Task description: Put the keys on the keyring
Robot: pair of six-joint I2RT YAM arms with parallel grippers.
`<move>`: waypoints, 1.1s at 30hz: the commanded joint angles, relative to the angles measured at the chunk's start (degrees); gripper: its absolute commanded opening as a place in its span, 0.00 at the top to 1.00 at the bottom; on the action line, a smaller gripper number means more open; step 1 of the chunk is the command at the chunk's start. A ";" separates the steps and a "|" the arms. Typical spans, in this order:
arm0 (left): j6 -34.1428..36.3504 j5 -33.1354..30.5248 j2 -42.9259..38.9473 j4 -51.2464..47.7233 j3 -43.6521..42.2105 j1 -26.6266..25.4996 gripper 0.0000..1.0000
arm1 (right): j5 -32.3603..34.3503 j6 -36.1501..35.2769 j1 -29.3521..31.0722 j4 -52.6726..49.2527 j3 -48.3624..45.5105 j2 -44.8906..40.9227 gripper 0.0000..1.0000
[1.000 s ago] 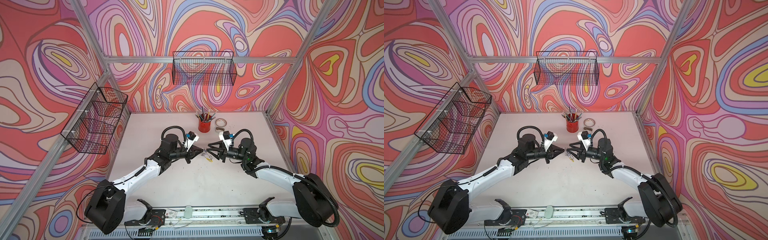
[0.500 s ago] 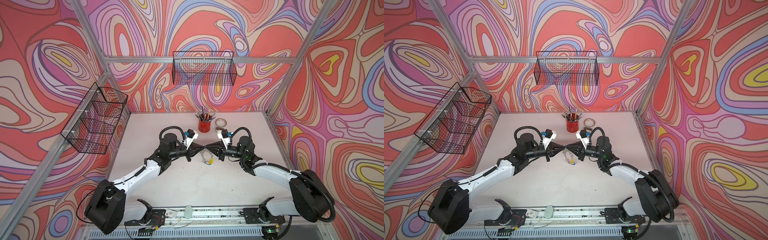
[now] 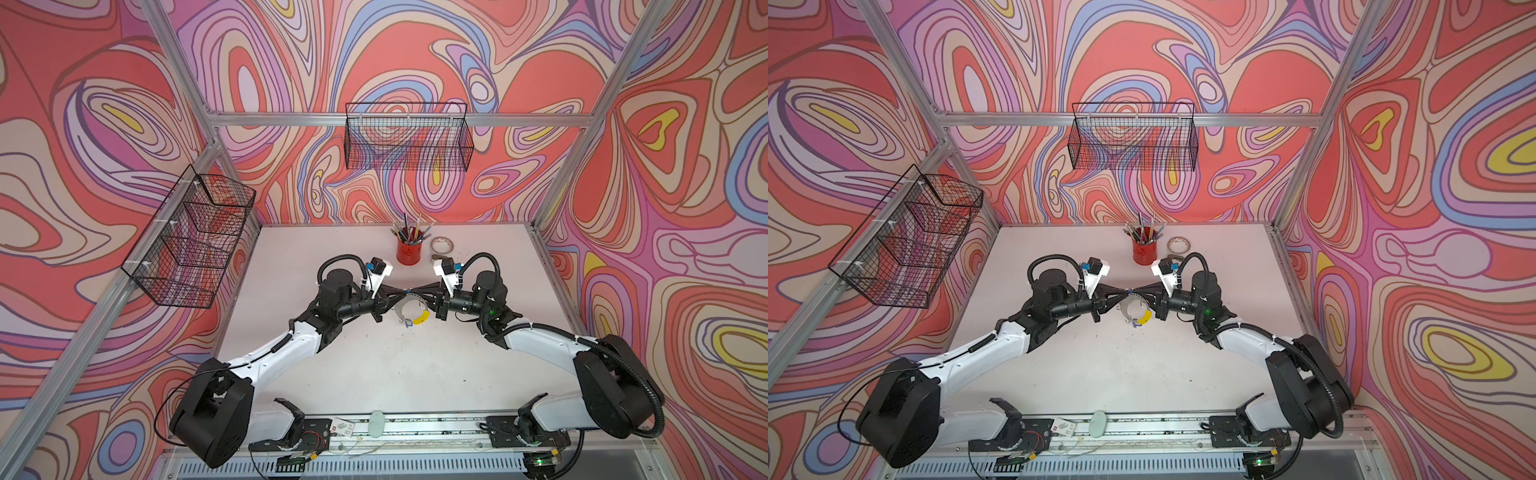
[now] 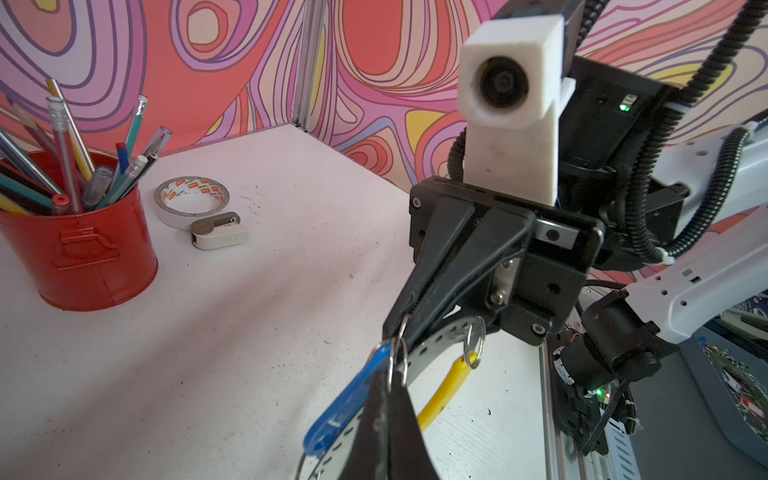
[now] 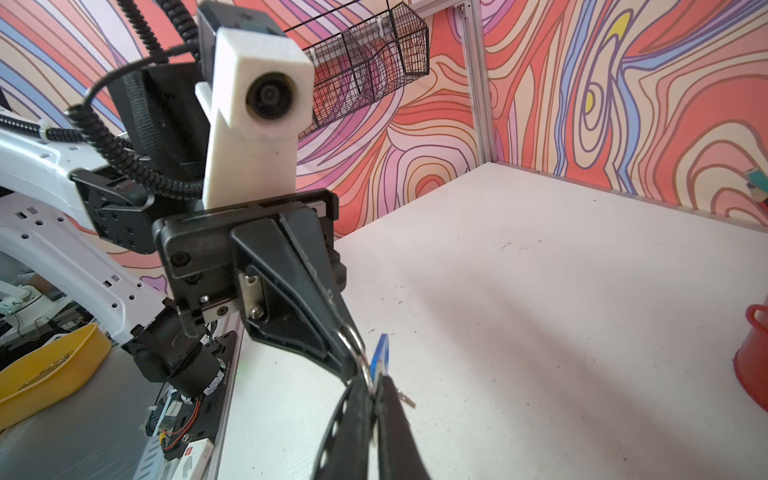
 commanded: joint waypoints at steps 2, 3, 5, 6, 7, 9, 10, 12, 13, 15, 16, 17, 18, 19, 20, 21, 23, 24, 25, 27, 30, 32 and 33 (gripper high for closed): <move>-3.61 -1.46 -1.81 10.25 0.75 -0.96 1.00 | -0.11 -0.95 0.30 -3.65 0.51 2.61 1.00; -3.76 -1.90 -1.91 10.61 0.76 -1.13 1.00 | -0.02 -1.02 0.39 -4.01 0.67 2.94 1.00; -4.38 -2.71 -1.96 11.73 0.75 -1.49 1.00 | -0.10 -1.17 0.43 -4.98 1.17 3.46 1.00; -4.73 -3.01 -1.93 12.42 0.75 -1.57 1.00 | -0.02 -1.32 0.41 -5.52 1.50 3.73 1.00; -5.18 -3.03 -1.71 13.58 0.67 -1.74 1.00 | 0.11 -1.37 0.41 -6.03 1.79 3.95 1.00; -5.87 -2.86 -1.28 14.89 0.84 -2.01 1.00 | 0.23 -1.73 0.35 -7.24 2.29 4.29 1.00; -6.21 -2.96 -1.06 15.57 0.85 -2.13 1.00 | 0.46 -1.89 0.38 -7.78 2.44 4.39 1.00; -6.94 -3.02 -0.62 16.65 0.93 -2.28 1.00 | 1.49 -2.55 0.44 -8.82 2.70 4.30 0.99; -7.16 -3.25 -0.44 16.90 0.93 -2.37 1.00 | 1.91 -2.86 0.44 -9.09 2.71 4.10 0.99; -7.52 -3.71 -0.19 17.15 0.93 -2.55 1.00 | 3.09 -3.44 0.43 -9.76 2.63 3.88 0.96; -7.73 -3.90 -0.17 17.14 0.93 -2.55 1.00 | 4.14 -4.03 0.37 -10.33 2.58 3.69 0.96; -7.92 -4.10 -0.17 17.07 0.93 -2.55 1.00 | 5.30 -4.61 0.44 -10.75 2.47 3.34 0.95; -8.05 -3.97 -0.16 16.94 0.93 -2.55 1.00 | 6.60 -4.97 0.44 -10.96 2.25 2.85 0.91; -7.99 -3.83 -0.17 16.24 1.17 -2.55 1.00 | 8.06 -5.45 0.37 -10.99 1.92 2.28 0.88; -7.75 -3.87 -0.25 15.08 1.47 -2.55 1.00 | 8.72 -6.00 0.43 -11.16 1.74 1.75 0.88; -7.55 -3.95 -0.34 13.43 1.92 -2.55 1.00 | 9.50 -6.63 0.43 -11.78 1.72 1.19 0.88; -7.00 -4.21 -0.51 11.33 2.39 -2.55 1.00 | 11.14 -7.51 0.40 -12.90 1.84 0.55 0.87; -6.75 -4.68 -0.60 9.50 2.86 -2.57 1.00 | 11.49 -7.72 0.41 -13.27 1.92 0.31 0.87; -6.21 -4.53 -0.56 7.69 3.48 -2.55 1.00 | 11.49 -7.97 0.41 -13.17 1.84 0.19 0.87; -6.30 -4.01 -0.58 6.84 3.75 -2.55 1.00 | 11.21 -7.68 0.47 -12.61 1.66 0.29 0.88; -7.91 -4.15 -0.52 7.00 3.96 -2.55 1.00 | 11.60 -7.43 0.65 -12.48 1.48 0.85 0.88; -8.48 -4.24 -0.52 6.90 4.27 -2.57 1.00 | 11.22 -7.43 0.80 -12.33 1.32 1.04 0.89; -9.15 -4.44 -0.61 7.52 4.23 -2.55 1.00 | 10.86 -7.41 0.97 -12.07 1.14 1.17 0.90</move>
